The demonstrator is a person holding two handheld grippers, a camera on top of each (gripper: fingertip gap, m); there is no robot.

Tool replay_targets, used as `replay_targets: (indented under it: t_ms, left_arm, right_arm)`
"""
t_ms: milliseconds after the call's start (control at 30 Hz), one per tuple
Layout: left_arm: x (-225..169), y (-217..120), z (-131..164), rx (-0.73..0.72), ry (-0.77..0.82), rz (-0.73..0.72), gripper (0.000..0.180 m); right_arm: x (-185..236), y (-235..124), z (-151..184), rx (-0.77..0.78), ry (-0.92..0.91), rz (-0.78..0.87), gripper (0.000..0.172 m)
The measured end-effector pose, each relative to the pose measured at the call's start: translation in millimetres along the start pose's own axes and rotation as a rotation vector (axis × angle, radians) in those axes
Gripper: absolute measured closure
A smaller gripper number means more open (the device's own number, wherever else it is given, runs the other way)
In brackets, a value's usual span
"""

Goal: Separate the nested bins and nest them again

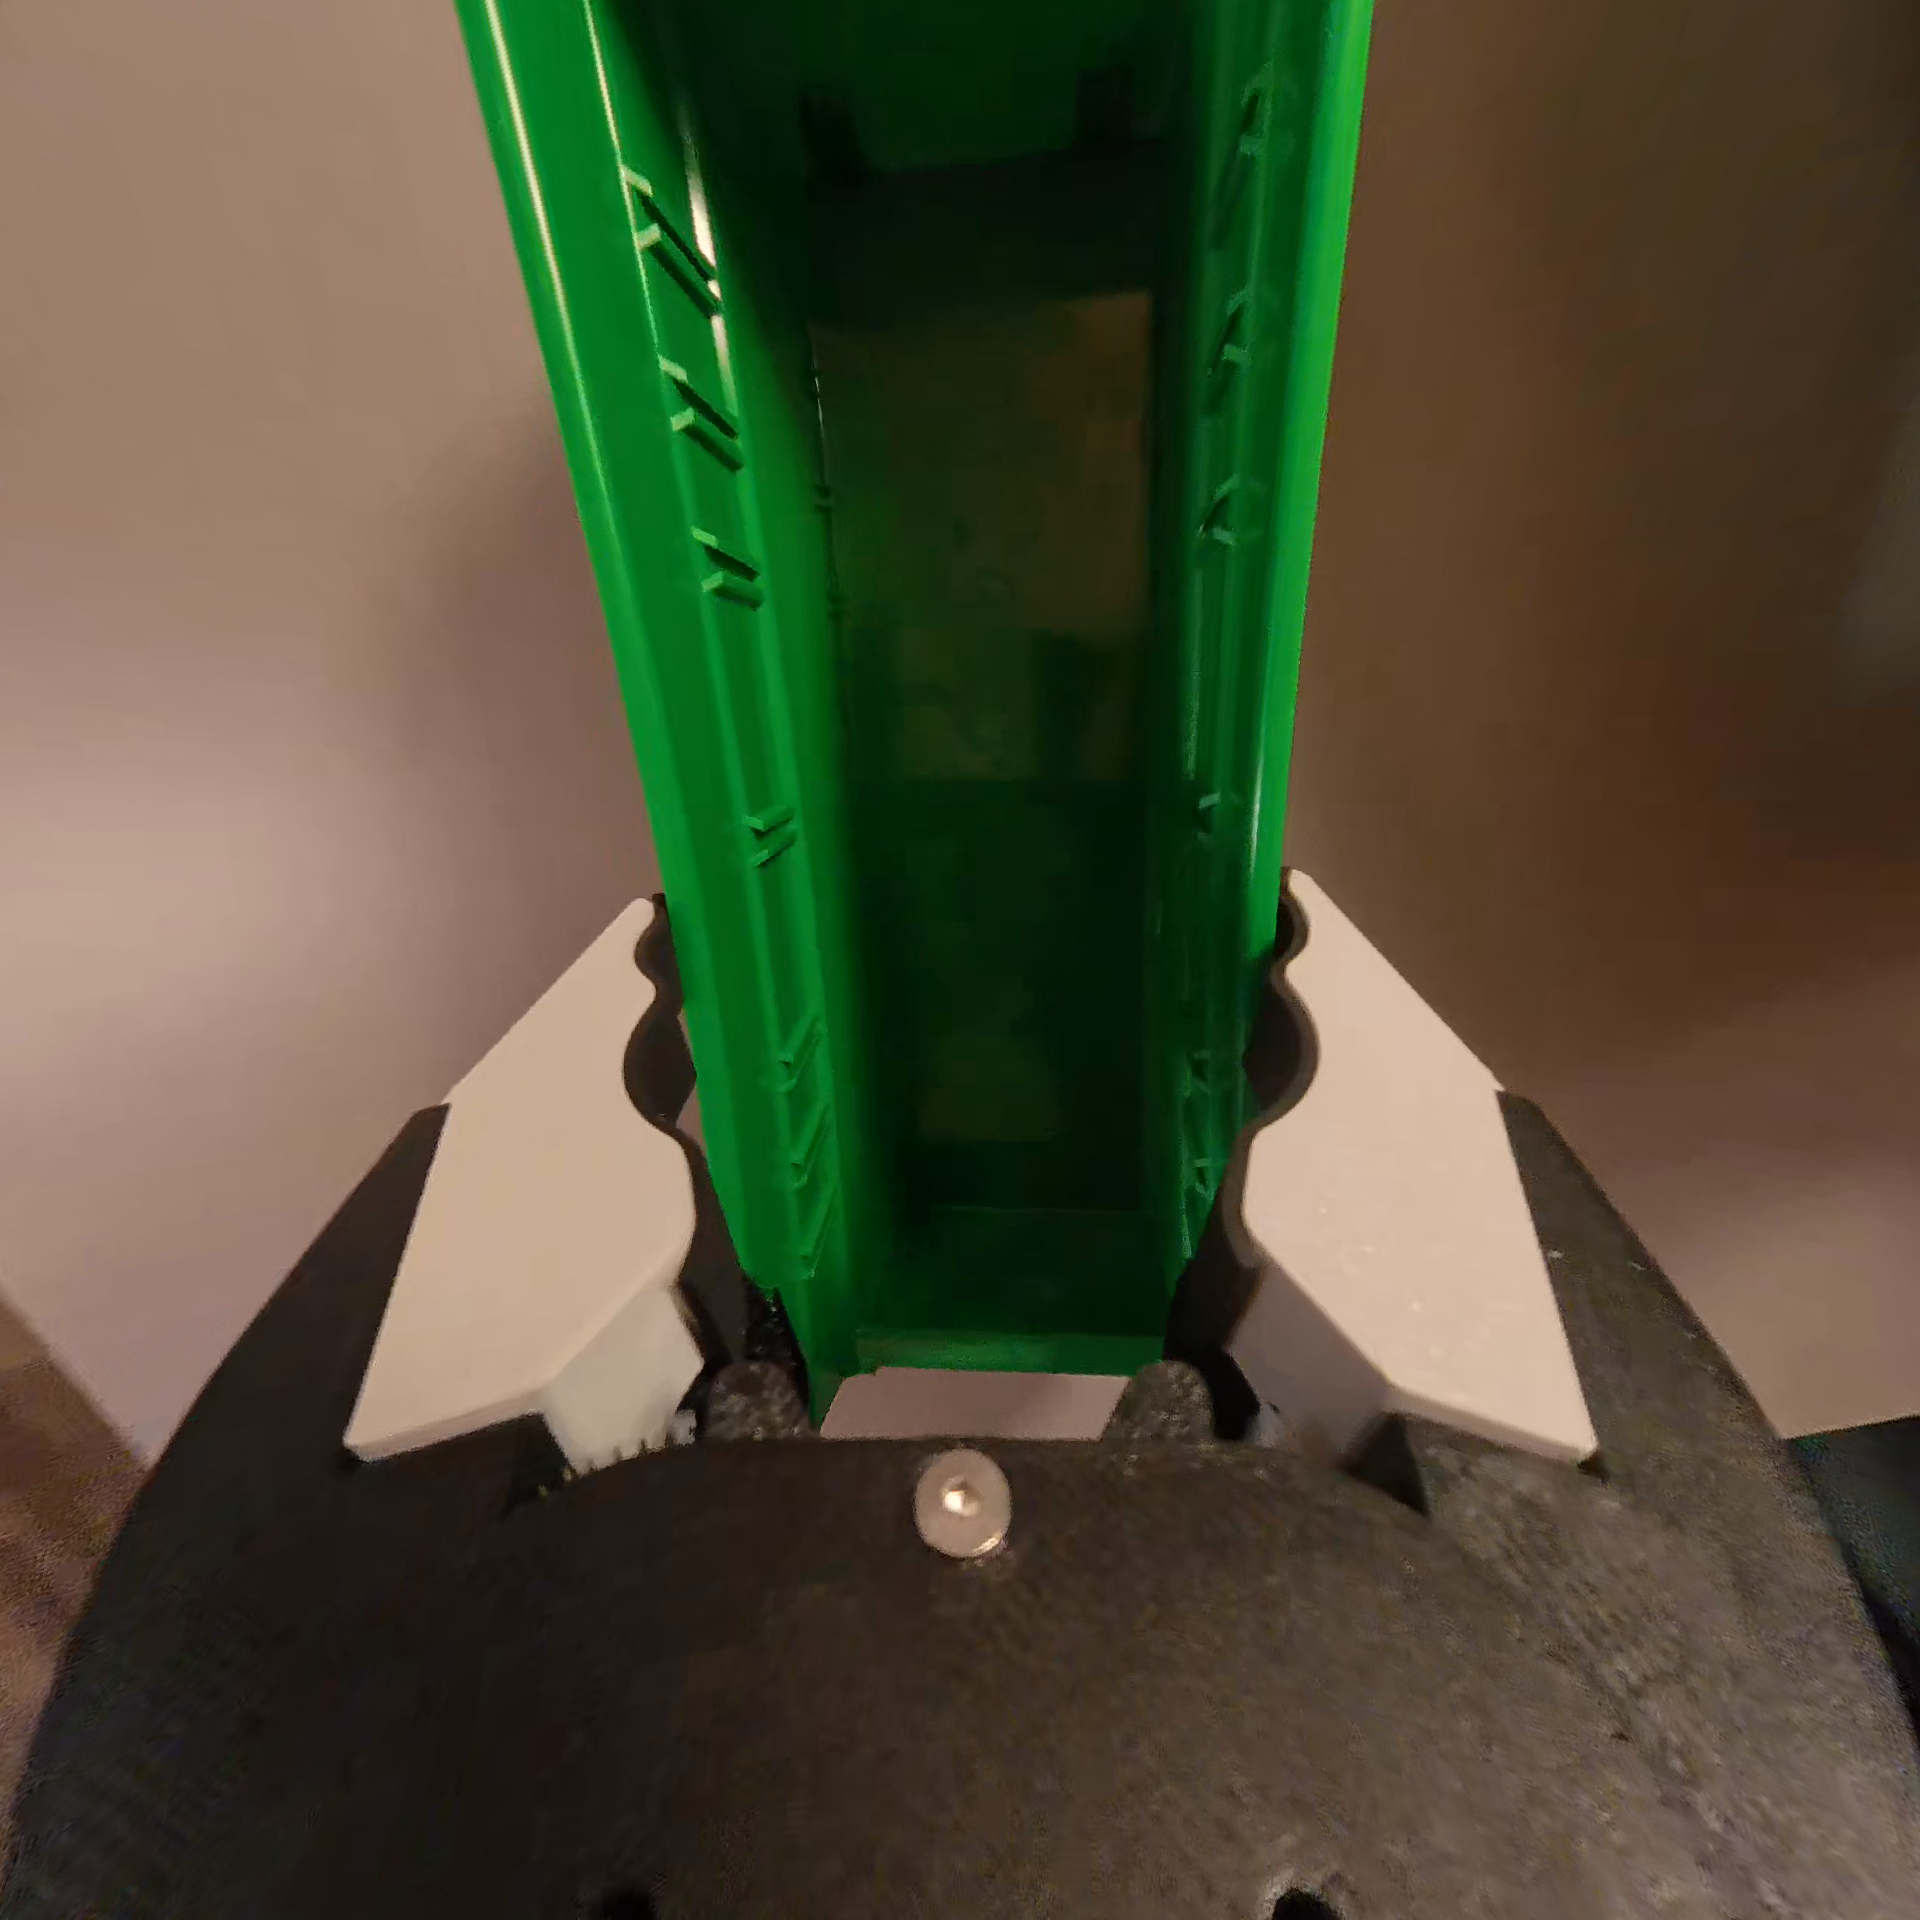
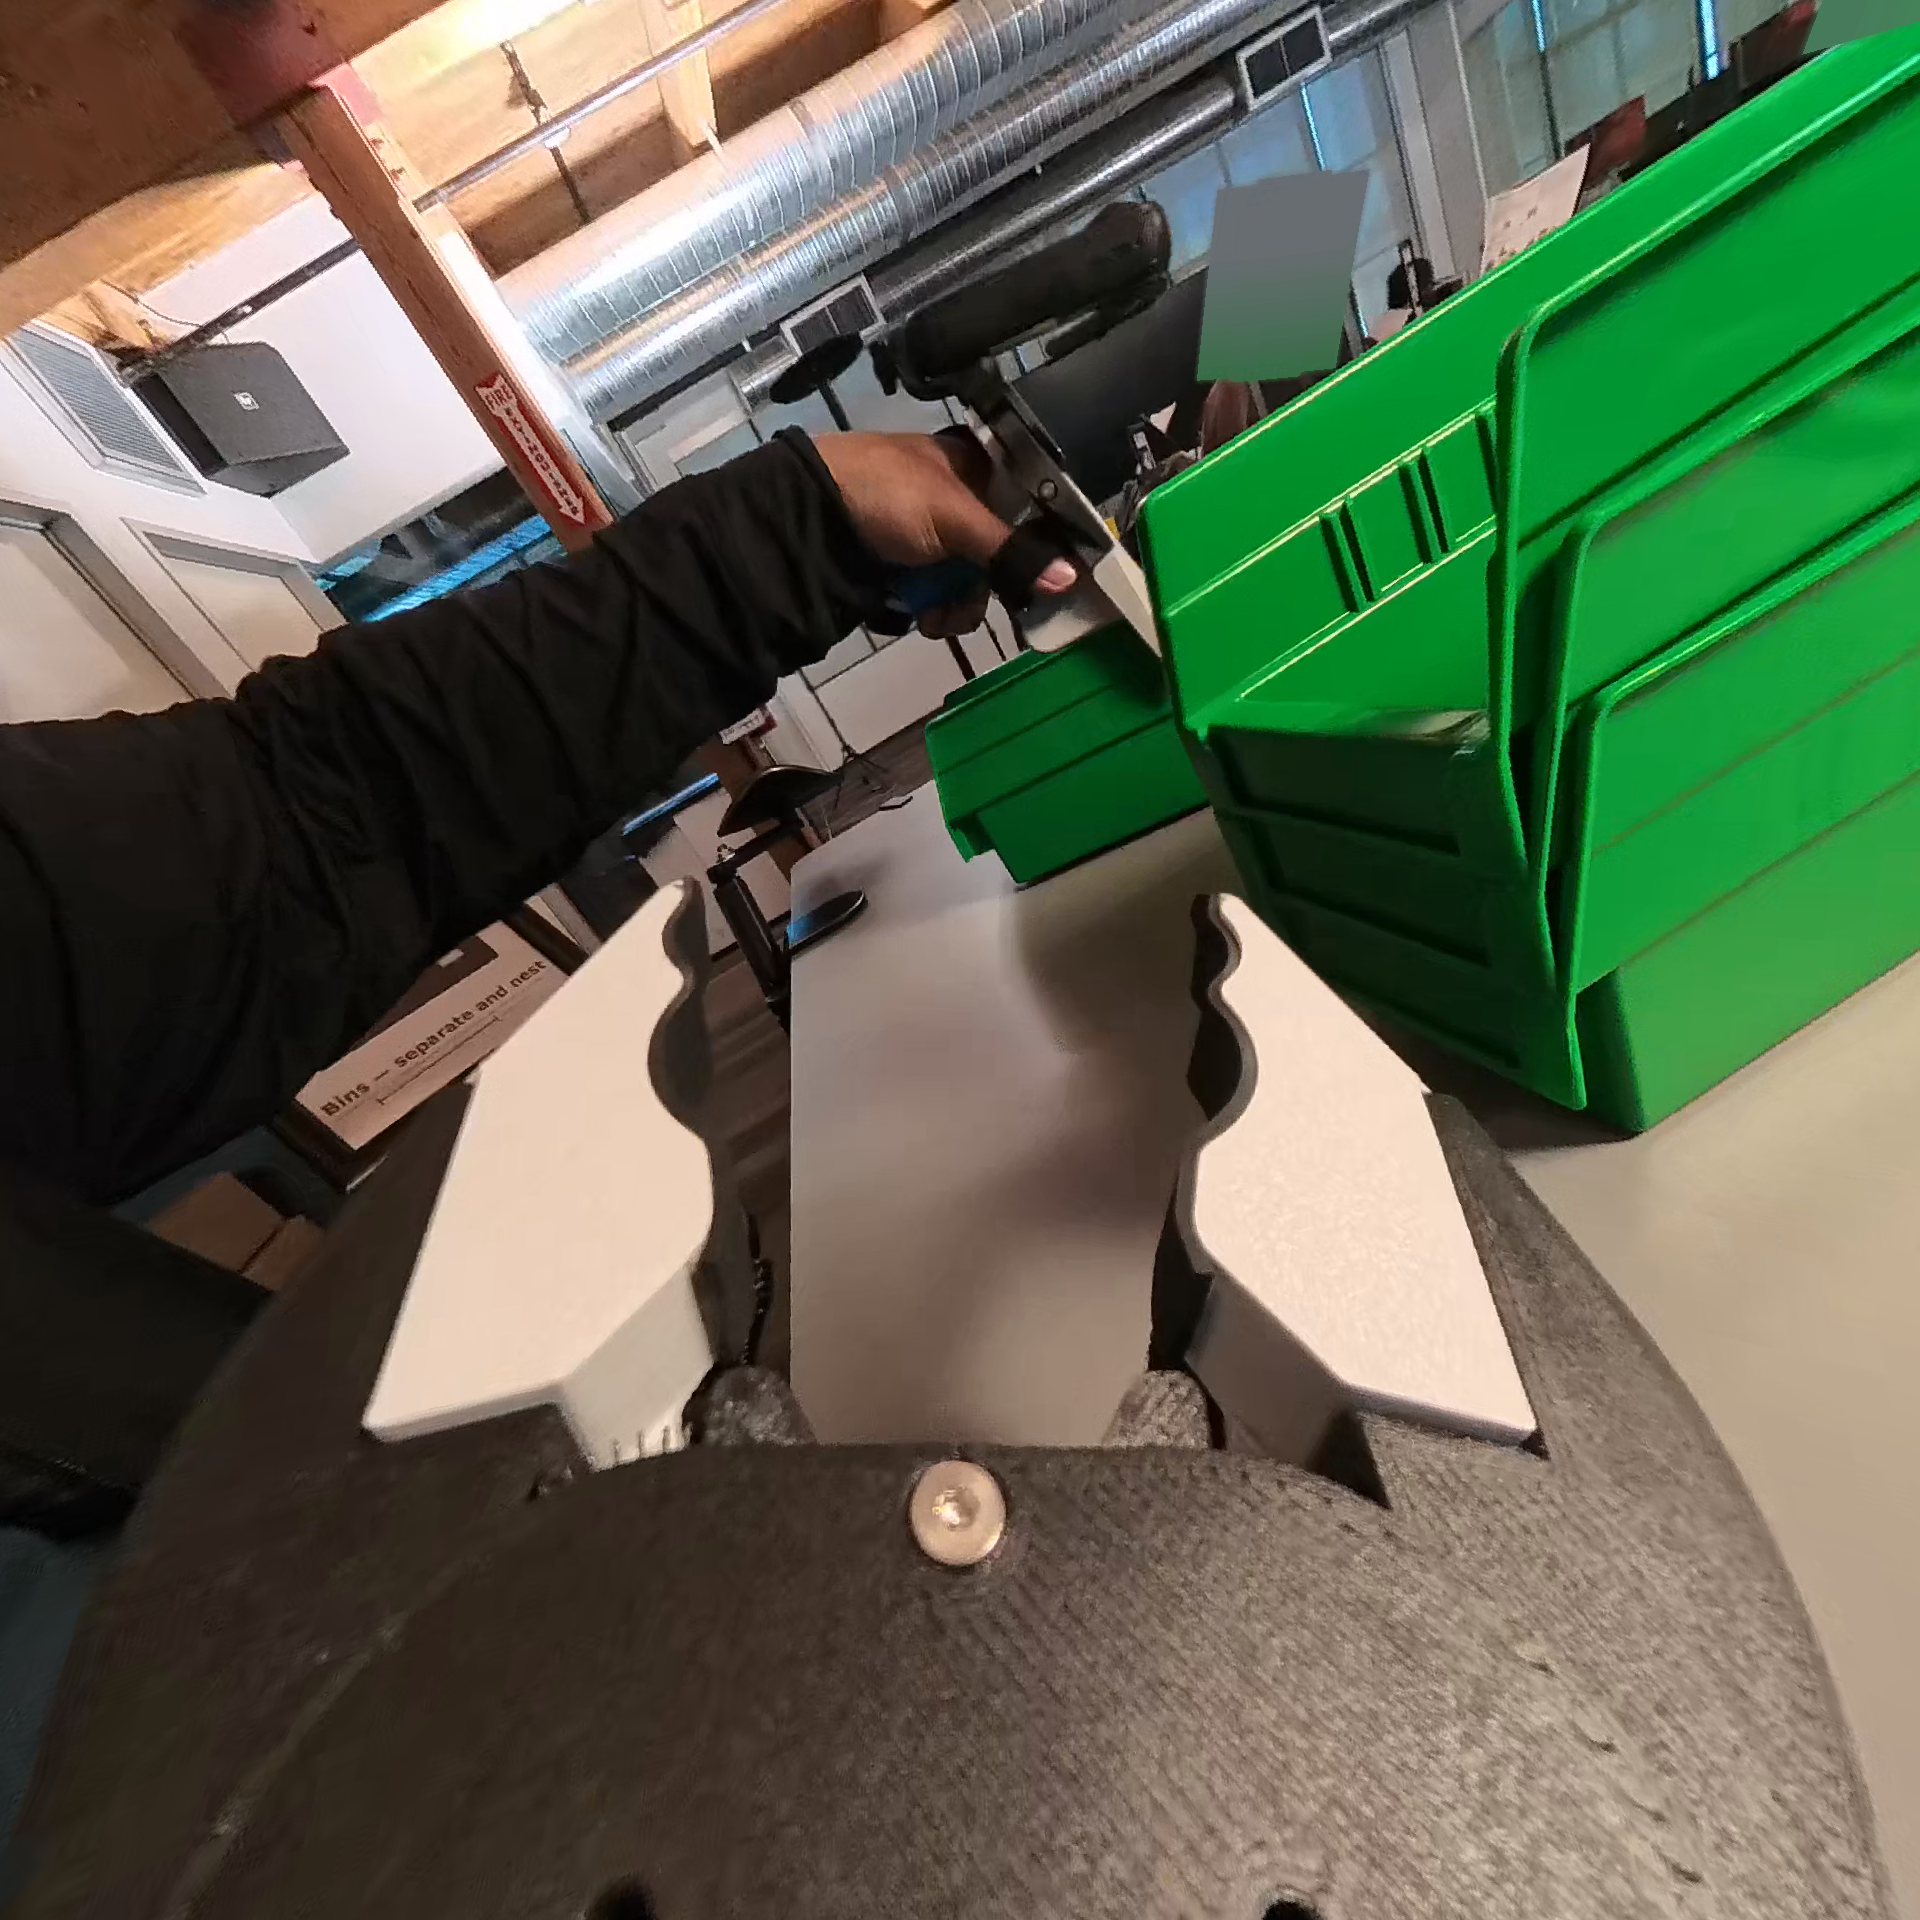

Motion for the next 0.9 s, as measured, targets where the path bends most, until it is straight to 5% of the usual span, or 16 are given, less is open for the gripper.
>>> replay_targets:
  t_ms: [33, 200, 567, 767, 900]
  left_arm:
    - [-2.0, -4.1, -1.9, -0.017, -0.029, 0.028, 0.072]
    - [-13.1, -46.6, -20.6, -0.138, -0.171, 0.133, 0.074]
    - [-86.6, -204.3, -92.2, -0.461, -0.355, 0.455, 0.076]
    - [-153.1, -218.7, -118.5, -0.489, -0.391, 0.626, 0.076]
    - [-176.4, -199.2, -126.6, -0.442, -0.408, 0.602, 0.075]
  right_arm:
    - [0.3, -0.8, -0.8, -0.008, -0.002, 0.000, 0.077]
    - [1.0, -4.3, -3.8, -0.039, -0.008, -0.001, 0.077]
    - [4.0, -8.7, -7.3, -0.078, -0.023, -0.009, 0.078]
    - [4.5, -8.8, -7.3, -0.080, -0.030, -0.008, 0.079]
    - [6.6, -12.2, -9.9, -0.107, -0.035, -0.019, 0.079]
Point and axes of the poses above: each gripper's, where its closed fingertips meet, y out along the fingers, z out of its underside, x = y × z across the jaws, the point moved 4 cm from there along -y, back along the fingers, and after that the axes turned 11 degrees about -z, right-handed, at the moved point
